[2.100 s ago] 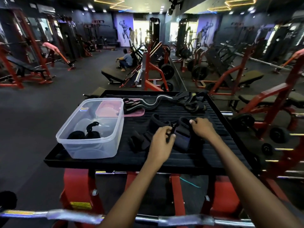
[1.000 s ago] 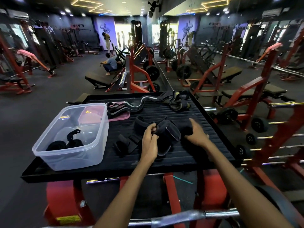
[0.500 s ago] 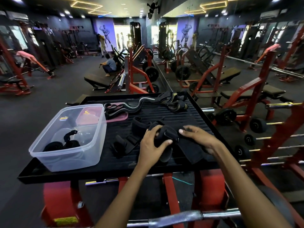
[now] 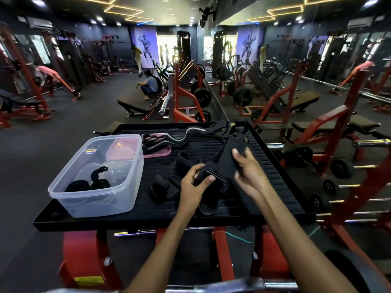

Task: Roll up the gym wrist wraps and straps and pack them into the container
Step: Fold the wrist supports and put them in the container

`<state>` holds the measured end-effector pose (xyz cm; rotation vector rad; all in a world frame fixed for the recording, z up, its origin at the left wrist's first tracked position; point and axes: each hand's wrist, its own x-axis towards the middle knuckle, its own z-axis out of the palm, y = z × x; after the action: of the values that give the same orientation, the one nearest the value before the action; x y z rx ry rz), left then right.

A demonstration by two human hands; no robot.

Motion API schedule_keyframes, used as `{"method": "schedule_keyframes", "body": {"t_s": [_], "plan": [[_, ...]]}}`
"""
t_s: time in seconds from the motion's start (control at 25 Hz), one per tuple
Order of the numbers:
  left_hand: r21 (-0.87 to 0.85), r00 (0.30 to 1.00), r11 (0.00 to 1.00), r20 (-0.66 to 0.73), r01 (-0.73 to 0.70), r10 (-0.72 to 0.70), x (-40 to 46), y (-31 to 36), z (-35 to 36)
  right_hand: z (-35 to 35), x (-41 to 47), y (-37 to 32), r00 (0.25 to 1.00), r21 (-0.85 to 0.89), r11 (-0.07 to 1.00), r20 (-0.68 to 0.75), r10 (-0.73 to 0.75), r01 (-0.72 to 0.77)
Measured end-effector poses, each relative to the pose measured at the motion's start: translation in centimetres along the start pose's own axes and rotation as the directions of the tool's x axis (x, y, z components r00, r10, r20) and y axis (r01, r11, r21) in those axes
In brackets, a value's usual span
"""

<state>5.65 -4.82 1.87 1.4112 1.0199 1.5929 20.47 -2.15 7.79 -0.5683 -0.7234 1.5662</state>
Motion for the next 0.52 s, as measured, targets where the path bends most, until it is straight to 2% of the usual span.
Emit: {"method": "schedule_keyframes", "body": {"t_s": [0.12, 0.24, 0.32, 0.4, 0.52], "plan": [[0.003, 1.0, 1.0, -0.03, 0.007, -0.007, 0.1, 0.0, -0.1, 1.0, 0.1, 1.3, 0.979, -0.171, 0.966, -0.033, -0.204, 0.195], [0.016, 0.999, 1.0, -0.052, -0.006, 0.007, 0.0, 0.1, -0.1, 2.2, -0.4, 1.4, 0.945, -0.352, 0.885, -0.003, -0.327, 0.305], [0.017, 0.996, 1.0, -0.088, -0.026, 0.027, -0.1, 0.0, -0.1, 2.8, -0.7, 1.4, 0.939, -0.412, 0.855, 0.005, -0.343, 0.315], [0.02, 0.991, 0.999, -0.128, -0.036, 0.038, 0.0, -0.2, -0.2, 2.9, -0.8, 1.4, 0.945, -0.408, 0.873, -0.066, -0.321, 0.268], [0.028, 0.994, 0.999, -0.111, -0.02, 0.023, 0.1, -0.4, -0.2, 2.5, -0.7, 0.9, 0.94, -0.377, 0.902, -0.178, -0.292, 0.208]]}}
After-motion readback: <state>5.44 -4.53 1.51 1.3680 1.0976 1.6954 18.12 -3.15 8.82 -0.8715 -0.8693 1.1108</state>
